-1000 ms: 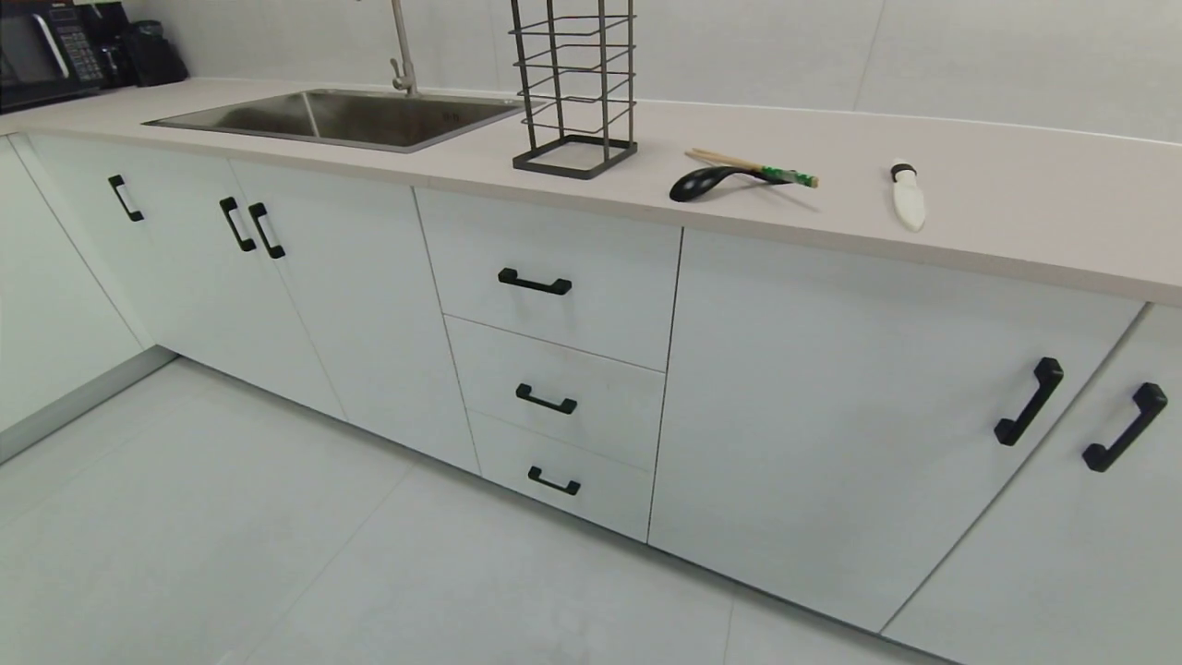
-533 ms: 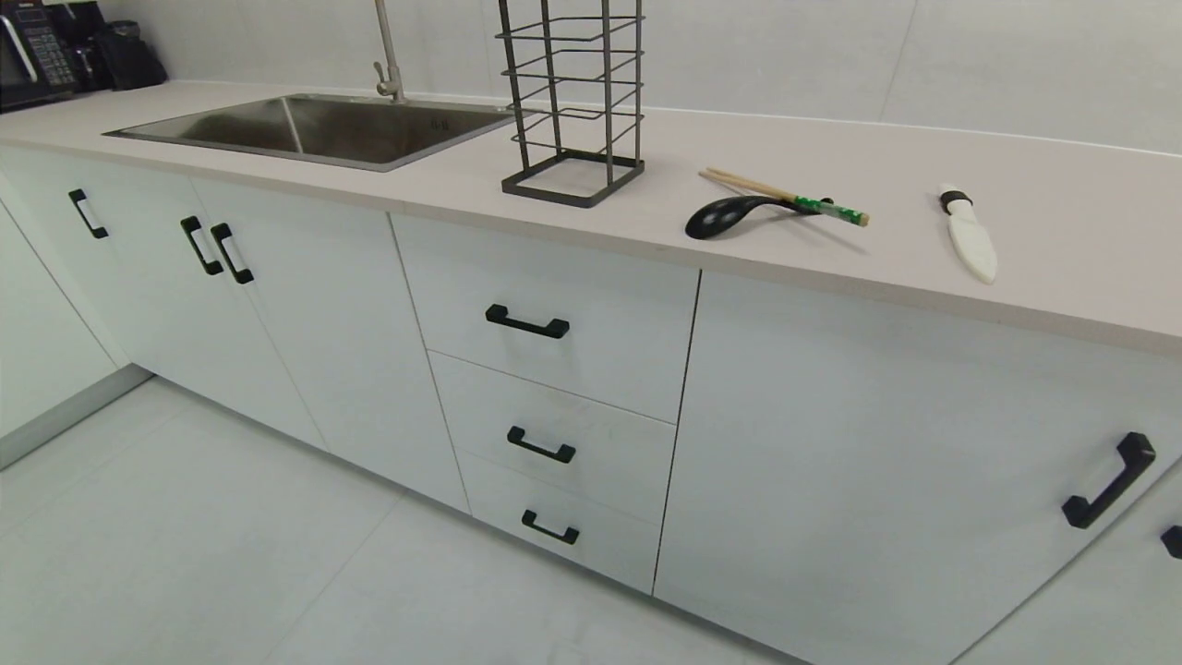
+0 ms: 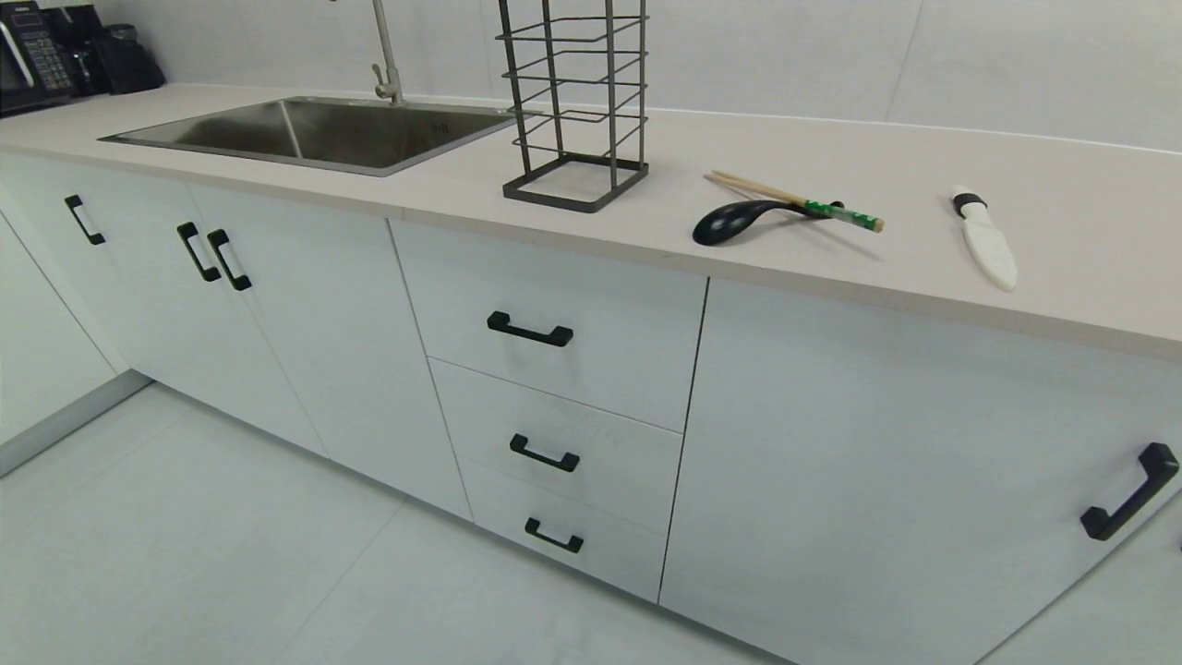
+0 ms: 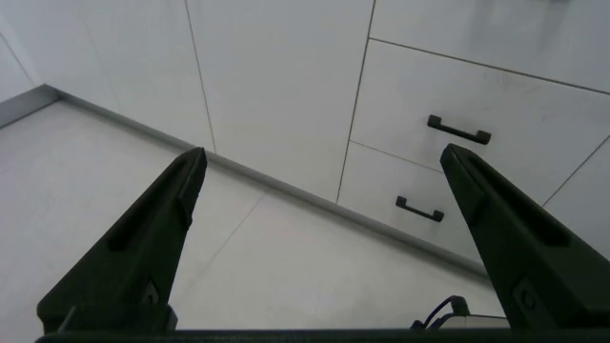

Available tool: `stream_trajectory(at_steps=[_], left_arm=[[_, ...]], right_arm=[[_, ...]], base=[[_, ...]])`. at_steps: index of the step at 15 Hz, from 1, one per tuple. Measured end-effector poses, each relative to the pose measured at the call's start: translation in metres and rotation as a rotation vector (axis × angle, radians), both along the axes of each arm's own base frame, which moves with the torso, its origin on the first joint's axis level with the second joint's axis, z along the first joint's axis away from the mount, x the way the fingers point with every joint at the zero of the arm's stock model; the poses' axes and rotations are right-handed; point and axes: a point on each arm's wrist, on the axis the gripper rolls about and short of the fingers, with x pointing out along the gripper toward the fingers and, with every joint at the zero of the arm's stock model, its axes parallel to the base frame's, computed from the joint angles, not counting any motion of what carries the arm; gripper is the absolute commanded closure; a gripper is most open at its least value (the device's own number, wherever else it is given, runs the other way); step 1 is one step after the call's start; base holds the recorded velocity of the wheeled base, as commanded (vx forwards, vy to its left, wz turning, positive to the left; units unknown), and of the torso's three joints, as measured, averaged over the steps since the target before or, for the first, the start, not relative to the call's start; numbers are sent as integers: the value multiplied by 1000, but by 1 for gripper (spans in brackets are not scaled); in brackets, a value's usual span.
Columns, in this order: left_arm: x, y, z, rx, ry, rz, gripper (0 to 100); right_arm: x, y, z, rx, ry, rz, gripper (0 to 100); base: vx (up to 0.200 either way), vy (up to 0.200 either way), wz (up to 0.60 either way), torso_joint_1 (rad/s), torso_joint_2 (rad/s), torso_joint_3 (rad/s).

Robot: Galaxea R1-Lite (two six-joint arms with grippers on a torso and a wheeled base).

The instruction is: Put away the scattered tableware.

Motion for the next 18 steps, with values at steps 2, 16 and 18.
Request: stream_trajectory(at_steps=[2, 16, 18], left_arm=[[0, 0, 0, 1, 0, -2, 0], [0, -2, 2, 63, -13, -111, 0], [-6, -2, 26, 32, -155, -110, 0]], right_arm=[[0, 0, 0, 0, -2, -1, 100], [0, 0, 0, 0, -1, -1, 100], [0, 0, 0, 0, -1, 0, 100]], base=[[0, 100, 0, 1, -4, 1], [0, 0, 0, 0, 0, 0], [0, 0, 0, 0, 0, 0]])
